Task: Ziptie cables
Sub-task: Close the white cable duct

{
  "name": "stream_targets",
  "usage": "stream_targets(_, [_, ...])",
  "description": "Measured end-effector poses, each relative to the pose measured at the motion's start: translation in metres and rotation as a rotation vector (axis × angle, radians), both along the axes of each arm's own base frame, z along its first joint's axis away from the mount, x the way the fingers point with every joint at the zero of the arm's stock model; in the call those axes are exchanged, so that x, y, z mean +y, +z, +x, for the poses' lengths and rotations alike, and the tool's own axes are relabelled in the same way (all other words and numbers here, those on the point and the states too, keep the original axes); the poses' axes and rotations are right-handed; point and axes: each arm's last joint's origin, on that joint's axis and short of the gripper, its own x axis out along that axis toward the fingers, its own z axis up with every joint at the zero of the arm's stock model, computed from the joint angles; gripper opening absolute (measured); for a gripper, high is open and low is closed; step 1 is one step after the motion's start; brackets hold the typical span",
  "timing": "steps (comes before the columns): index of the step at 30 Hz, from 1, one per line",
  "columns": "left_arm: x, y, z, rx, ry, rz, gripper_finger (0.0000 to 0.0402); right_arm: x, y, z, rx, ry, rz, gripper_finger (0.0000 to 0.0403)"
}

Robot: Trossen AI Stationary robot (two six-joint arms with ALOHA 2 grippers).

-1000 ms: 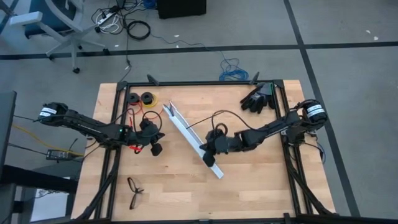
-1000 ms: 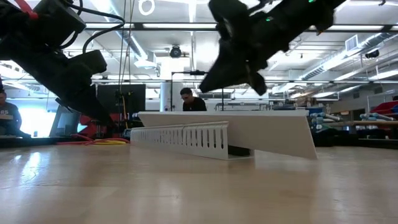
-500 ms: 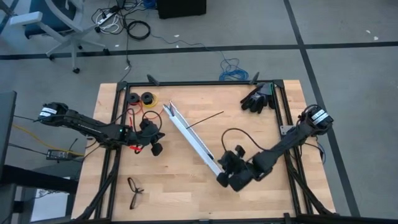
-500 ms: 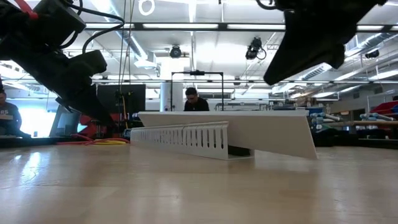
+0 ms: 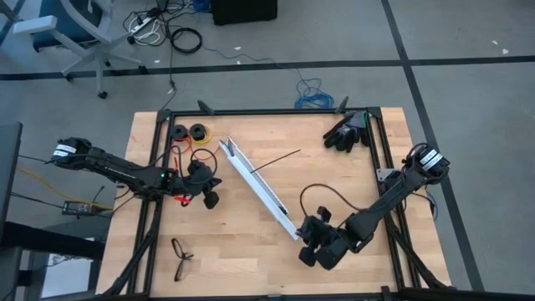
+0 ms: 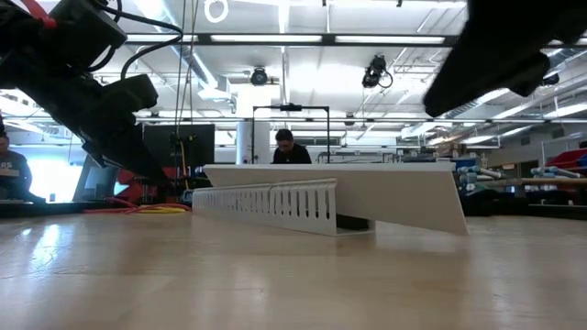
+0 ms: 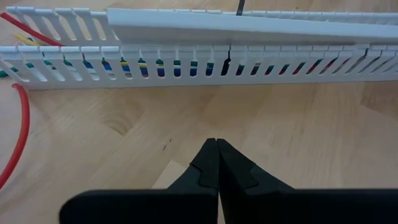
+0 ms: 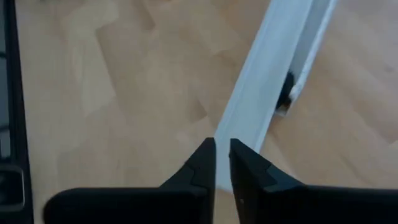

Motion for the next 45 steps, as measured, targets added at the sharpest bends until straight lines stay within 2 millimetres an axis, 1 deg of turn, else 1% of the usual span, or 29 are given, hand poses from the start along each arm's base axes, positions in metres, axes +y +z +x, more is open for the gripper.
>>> stream_targets(2, [0.0,0.0,0.0,0.0,-0.006,-0.003,0.0002,0.006,-0.008,-0.004,0.025,0.024,-0.014,0.0057])
stream_targets(4, [-0.002,0.001,0.001,-0.007,-0.049,0.005,0.0002,0.013,-0.016,-0.004,0.036,0.041,-0.011,0.0078])
stream_targets(8, [-0.012,0.004,0.004,-0.034,-0.135,0.052,0.0002,0.025,-0.043,-0.003,0.093,0.052,0.02,0.0113])
stream_targets(12, [-0.024,-0.001,0.007,-0.038,-0.159,0.108,0.0002,0.036,-0.064,-0.001,0.133,0.066,0.09,0.0129])
stream_targets(14, [-0.031,-0.007,0.01,-0.035,-0.171,0.092,0.0002,0.039,-0.07,-0.001,0.131,0.055,0.117,0.0129])
stream_targets(17, [-0.042,-0.017,0.019,-0.021,-0.202,0.082,0.0002,0.042,-0.071,-0.002,0.125,0.038,0.152,0.0127])
stream_targets(19, [-0.05,-0.023,0.028,0.005,-0.223,0.09,0.0002,0.043,-0.071,-0.003,0.123,0.027,0.164,0.0125])
stream_targets(22, [-0.062,-0.028,0.05,0.027,-0.242,0.109,0.0002,0.045,-0.071,-0.004,0.125,0.015,0.178,0.0122])
stream_targets(26, [-0.075,-0.035,0.083,0.066,-0.298,0.184,0.0002,0.046,-0.072,-0.01,0.149,-0.003,0.176,0.0116])
stream_targets(28, [-0.08,-0.038,0.1,0.08,-0.313,0.212,0.0002,0.046,-0.07,-0.015,0.173,-0.017,0.181,0.011])
stream_targets(31, [-0.084,-0.044,0.121,0.095,-0.318,0.24,0.0002,0.047,-0.062,-0.029,0.203,-0.026,0.162,0.0098])
stream_targets(34, [-0.087,-0.045,0.14,0.065,-0.332,0.266,0.0002,0.048,-0.048,-0.044,0.152,-0.049,0.087,0.0083])
stream_targets(36, [-0.086,-0.047,0.149,0.058,-0.333,0.281,0.0002,0.047,-0.042,-0.053,0.099,-0.075,0.013,0.0074])
stream_targets(39, [-0.079,-0.047,0.161,0.046,-0.308,0.288,0.0002,0.046,-0.041,-0.059,0.025,-0.098,-0.103,0.0065])
stream_targets(42, [-0.065,-0.047,0.167,0.039,-0.262,0.293,0.0002,0.041,-0.041,-0.056,-0.017,-0.12,-0.172,0.006])
stream_targets(45, [-0.048,-0.045,0.172,0.023,-0.209,0.294,0.0002,0.033,-0.042,-0.05,0.018,-0.102,-0.237,0.0057])
